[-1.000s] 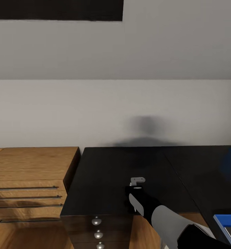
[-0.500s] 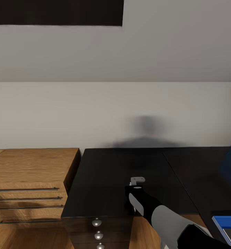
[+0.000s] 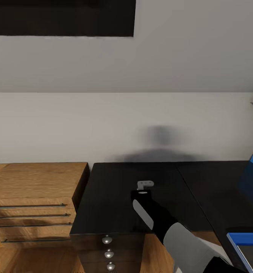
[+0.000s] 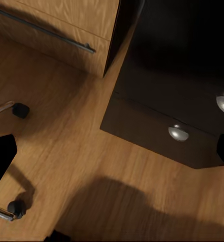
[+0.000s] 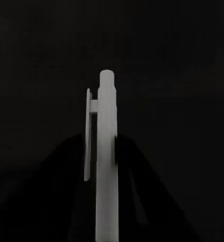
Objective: In the bedroom, organize the workspace by keeping the computer under the desk, ensuring the monitor is on the desk, placing the keyboard on the desk next to the monitor, placing the mouse on the desk next to the keyboard, moving the folder from the swivel chair onto the desk next to the mouse, stacking the notebook on top of the folder with the pen on top of the notebook, and positioning the swivel chair next to the desk.
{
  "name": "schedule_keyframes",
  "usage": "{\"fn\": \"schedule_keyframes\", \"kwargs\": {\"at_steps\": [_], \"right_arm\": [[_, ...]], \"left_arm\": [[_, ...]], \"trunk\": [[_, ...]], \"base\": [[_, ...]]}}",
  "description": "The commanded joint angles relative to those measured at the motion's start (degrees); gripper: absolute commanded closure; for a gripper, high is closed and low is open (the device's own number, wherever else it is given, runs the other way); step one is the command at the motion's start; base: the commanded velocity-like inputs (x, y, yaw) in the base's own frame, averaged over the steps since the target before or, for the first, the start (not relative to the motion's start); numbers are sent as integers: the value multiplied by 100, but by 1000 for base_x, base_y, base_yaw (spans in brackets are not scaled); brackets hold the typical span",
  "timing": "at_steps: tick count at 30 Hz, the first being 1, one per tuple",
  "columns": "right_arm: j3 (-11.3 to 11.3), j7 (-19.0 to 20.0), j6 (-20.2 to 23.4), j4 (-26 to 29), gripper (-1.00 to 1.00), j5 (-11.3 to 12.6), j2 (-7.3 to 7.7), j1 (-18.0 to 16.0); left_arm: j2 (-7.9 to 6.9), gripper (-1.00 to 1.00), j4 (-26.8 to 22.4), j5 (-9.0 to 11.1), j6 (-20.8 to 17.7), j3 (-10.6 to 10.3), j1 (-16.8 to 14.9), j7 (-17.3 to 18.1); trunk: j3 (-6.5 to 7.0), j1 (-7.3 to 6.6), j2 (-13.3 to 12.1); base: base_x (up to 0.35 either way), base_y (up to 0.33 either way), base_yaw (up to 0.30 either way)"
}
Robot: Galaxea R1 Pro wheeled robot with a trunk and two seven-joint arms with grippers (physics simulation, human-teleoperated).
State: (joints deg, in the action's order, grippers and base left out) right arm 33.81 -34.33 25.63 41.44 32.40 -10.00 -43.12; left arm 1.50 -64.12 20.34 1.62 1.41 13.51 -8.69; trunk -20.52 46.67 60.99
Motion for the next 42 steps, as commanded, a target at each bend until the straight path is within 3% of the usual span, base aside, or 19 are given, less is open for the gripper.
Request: {"fn": "schedule_keyframes", "kwargs": {"at_steps": [1, 4, 6, 8, 15, 28, 42], "right_arm": [[17, -133, 150, 497, 100, 38, 51, 213], [19, -219, 343, 1234, 100, 38, 208, 596], [8, -319, 855, 2730, 100, 32, 431, 1159], [10, -364, 987, 2959, 100, 31, 454, 1222], [7, -436, 1106, 3186, 100, 149, 462, 1283], [-13, -458, 1095, 3207, 100, 249, 502, 1289], [-20, -459, 1094, 3213, 100, 250, 516, 1289]], "left_arm": [[4, -100, -3, 58, 15, 0, 2, -9], [6, -100, 2, 58, 14, 0, 2, -10], [8, -100, 26, 58, 10, 0, 2, -10], [8, -100, 28, 58, 8, -1, 2, -10], [8, -100, 31, 58, 1, -7, 2, -10], [16, -100, 372, 28, -9, -42, 2, -2], [17, -100, 409, 21, -3, -44, 2, 2]], "trunk": [[13, -24, -37], [66, -90, -157], [102, -134, -238], [138, -178, -318], [264, -332, -599], [282, -332, -599], [297, -332, -599]], "base": [[-289, 0, 0], [-306, 0, 0], [-331, 0, 0], [-337, 0, 0], [-332, 0, 0], [-79, -21, -61], [-189, -245, -101]]}}
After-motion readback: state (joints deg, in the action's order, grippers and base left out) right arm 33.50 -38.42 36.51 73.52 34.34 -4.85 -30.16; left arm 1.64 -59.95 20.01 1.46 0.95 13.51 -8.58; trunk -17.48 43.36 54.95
